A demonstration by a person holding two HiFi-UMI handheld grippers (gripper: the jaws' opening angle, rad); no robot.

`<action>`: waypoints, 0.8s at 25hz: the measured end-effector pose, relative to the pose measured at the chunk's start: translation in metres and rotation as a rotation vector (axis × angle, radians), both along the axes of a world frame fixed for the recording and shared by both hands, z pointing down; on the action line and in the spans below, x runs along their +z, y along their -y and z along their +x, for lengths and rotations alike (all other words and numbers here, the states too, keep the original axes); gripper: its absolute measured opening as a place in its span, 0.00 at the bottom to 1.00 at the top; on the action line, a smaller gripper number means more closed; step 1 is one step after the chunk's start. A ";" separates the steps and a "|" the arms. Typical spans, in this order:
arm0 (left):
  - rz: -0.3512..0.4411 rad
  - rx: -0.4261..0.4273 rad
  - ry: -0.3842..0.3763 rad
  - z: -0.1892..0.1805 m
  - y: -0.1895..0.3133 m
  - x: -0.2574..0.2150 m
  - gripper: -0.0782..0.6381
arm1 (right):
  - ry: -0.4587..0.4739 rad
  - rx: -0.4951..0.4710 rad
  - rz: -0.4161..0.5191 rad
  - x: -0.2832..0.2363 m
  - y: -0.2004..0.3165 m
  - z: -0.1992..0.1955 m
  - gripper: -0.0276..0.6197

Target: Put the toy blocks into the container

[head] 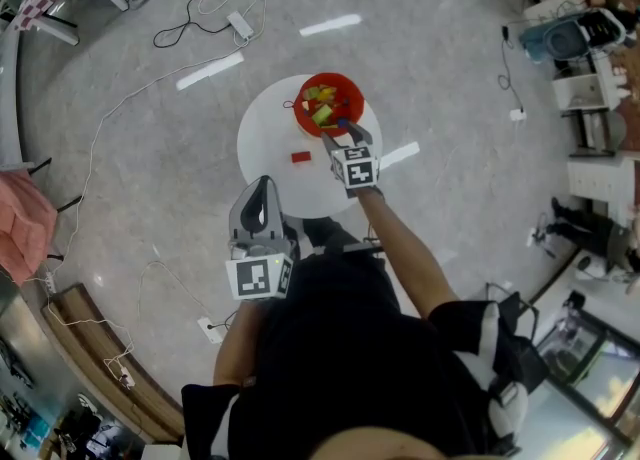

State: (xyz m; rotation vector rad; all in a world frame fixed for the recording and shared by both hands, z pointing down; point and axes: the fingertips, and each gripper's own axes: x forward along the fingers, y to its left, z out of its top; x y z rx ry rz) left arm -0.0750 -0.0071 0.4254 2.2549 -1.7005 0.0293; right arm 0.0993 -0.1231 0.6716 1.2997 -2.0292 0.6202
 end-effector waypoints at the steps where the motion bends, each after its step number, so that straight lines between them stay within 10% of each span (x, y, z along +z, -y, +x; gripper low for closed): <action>1: 0.000 0.000 0.000 0.000 0.000 0.000 0.10 | 0.014 -0.002 0.015 -0.003 -0.003 -0.001 0.44; 7: -0.008 -0.002 -0.003 -0.002 0.000 0.006 0.10 | 0.068 0.007 0.060 -0.009 -0.030 -0.019 0.17; 20: -0.050 -0.013 -0.011 -0.012 0.008 0.022 0.10 | 0.042 -0.006 -0.154 0.080 -0.072 -0.047 0.10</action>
